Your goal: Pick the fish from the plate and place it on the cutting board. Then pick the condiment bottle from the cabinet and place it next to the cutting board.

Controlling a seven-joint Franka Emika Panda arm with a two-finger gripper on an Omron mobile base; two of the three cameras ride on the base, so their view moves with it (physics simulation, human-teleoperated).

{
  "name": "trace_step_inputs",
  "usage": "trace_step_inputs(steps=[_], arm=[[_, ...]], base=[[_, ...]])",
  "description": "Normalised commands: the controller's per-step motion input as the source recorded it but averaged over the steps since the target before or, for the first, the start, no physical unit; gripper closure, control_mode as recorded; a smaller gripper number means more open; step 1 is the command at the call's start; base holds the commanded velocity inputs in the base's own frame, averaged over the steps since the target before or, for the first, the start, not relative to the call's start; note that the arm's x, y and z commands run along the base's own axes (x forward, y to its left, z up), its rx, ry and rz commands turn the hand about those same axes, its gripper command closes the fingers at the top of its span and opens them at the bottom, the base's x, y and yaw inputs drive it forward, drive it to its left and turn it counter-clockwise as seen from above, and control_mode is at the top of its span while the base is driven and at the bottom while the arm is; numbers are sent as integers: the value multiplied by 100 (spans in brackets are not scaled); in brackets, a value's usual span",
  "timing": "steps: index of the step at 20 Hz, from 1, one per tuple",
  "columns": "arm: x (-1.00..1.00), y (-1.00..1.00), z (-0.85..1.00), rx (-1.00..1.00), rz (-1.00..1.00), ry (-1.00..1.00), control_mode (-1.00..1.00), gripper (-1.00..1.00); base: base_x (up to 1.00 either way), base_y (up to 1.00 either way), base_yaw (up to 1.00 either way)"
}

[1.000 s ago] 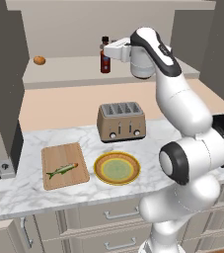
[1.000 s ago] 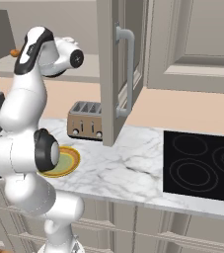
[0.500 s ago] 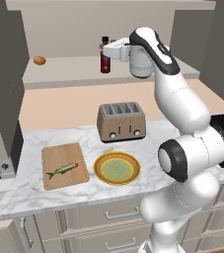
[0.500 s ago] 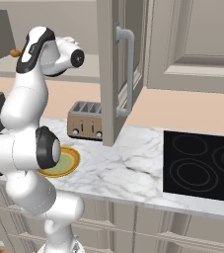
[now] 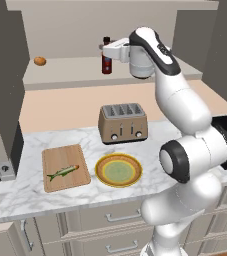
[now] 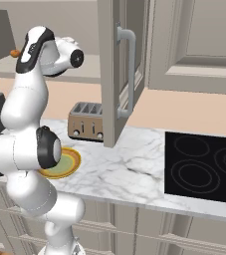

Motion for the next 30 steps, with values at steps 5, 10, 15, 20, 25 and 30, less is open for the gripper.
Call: trace_step_inputs(steps=[5,10,15,20,25,30], arm=[[15,3,0,0,0,0,-100,-100],[18,2,0,0,0,0,-100,-100],[17,5,0,0,0,0,-100,-100],[15,8,-1,0,0,0,-100,-100],[5,3,0,0,0,0,-100,-100],[-2,0,0,0,0,0,-100,100]], base=[[0,0,0],[0,0,0],[0,0,0],[0,0,0],[0,0,0],[0,0,0]])
